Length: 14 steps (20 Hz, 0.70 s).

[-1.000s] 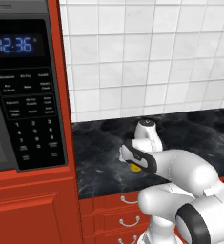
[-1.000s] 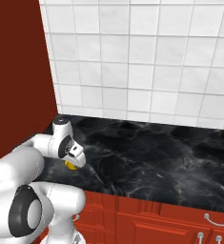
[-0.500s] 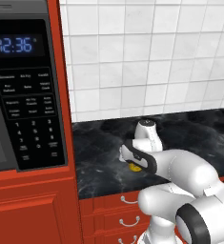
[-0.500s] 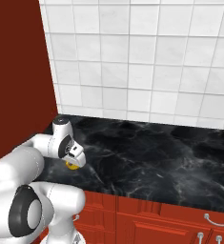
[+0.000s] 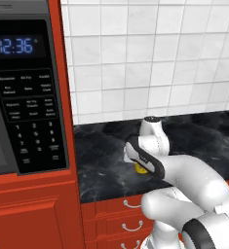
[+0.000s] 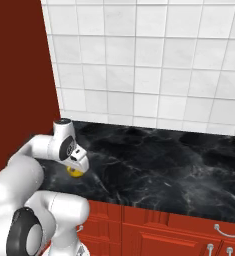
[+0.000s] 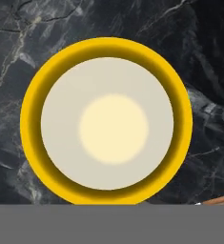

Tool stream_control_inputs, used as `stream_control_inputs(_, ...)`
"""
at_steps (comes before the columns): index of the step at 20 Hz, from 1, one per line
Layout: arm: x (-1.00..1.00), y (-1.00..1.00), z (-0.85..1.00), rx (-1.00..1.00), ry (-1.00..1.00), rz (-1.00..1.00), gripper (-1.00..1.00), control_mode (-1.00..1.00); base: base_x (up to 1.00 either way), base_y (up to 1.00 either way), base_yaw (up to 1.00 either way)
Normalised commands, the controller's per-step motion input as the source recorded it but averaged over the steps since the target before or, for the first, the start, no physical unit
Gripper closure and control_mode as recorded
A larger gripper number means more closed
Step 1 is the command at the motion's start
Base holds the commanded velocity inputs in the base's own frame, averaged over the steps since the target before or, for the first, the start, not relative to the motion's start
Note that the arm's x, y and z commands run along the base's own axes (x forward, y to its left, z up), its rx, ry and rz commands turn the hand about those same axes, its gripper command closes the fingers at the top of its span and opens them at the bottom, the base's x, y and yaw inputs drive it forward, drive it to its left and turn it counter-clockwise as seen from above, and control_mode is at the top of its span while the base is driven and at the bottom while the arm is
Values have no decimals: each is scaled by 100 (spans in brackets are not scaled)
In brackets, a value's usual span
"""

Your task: Pick the mug from the counter and place it inside the microwave. Then close the microwave.

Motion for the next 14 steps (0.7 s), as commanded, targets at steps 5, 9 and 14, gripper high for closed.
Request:
stream_control_inputs(5,-78,-15,93,0,0,11,100,-100,0,0,0)
stream_control_inputs(9,-43,-33,49,3,0,23,100,-100,0,0,0)
stream_control_inputs(14,-33,-22,41,7,-1,19,100,-100,0,0,0)
